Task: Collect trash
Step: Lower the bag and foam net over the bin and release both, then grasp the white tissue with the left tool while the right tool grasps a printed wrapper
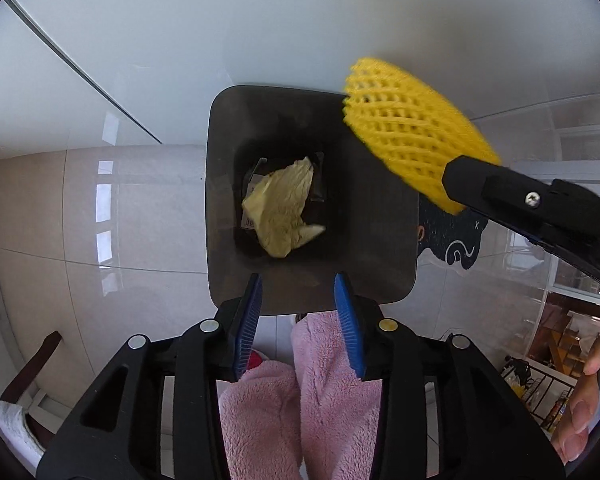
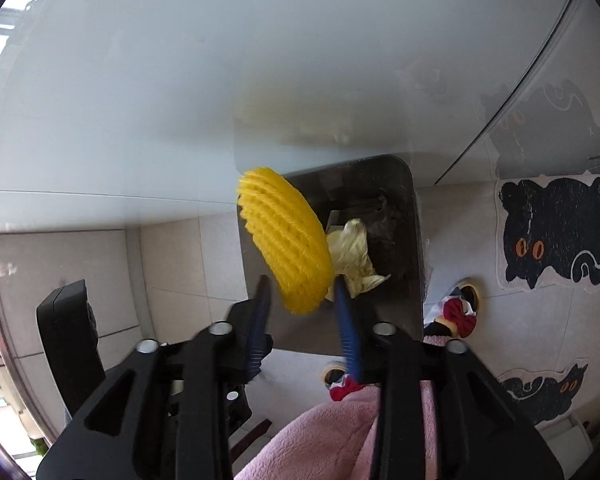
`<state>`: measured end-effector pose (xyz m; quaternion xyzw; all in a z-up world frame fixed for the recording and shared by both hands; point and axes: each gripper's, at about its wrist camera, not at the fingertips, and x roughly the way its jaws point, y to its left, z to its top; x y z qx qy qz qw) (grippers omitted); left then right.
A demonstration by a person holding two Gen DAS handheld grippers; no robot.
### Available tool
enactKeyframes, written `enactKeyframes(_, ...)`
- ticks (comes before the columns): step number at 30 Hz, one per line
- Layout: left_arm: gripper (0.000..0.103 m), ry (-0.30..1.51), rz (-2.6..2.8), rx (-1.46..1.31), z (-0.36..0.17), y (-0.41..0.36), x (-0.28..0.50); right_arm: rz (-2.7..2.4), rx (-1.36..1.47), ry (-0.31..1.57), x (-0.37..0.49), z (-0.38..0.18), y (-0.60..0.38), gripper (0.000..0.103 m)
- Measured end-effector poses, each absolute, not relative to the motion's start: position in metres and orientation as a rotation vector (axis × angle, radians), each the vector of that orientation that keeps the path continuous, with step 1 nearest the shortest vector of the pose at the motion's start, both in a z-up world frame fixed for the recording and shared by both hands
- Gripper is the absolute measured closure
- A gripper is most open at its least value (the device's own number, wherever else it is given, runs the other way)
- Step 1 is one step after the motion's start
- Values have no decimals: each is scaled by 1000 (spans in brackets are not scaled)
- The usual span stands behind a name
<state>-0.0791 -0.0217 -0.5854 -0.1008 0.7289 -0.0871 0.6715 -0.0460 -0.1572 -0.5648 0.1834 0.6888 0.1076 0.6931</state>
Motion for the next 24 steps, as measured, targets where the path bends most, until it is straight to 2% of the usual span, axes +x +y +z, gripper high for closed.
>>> enactKeyframes(3,58,1628,-187,-222,-578,-19,-79,230,402,1531,-45,-557,-157,39)
enactKeyframes(5,41,1620,-167,-226,-570,-16,-80,216,400,1519,-46,-548,-159,26)
enactKeyframes(7,33,1610,-158,-252,-560,-12,-82,204,398,1510,-48,-537,-161,17)
enactKeyframes(8,28,1608,-155,-259,-554,-10,-84,199,394,1505,-50,-529,-162,6)
enactKeyframes(9,25,1604,-150,-257,-546,-9,-86,198,389,1496,-52,-520,-162,3)
enactKeyframes(11,11,1583,-153,-251,-527,-6,-90,197,363,1482,-57,-502,-163,3)
enactKeyframes(13,8,1551,-170,-242,-505,0,-90,196,331,1452,-62,-479,-165,3)
enactKeyframes(24,8,1300,-247,-197,-351,7,-100,203,293,1198,-89,-322,-183,3)
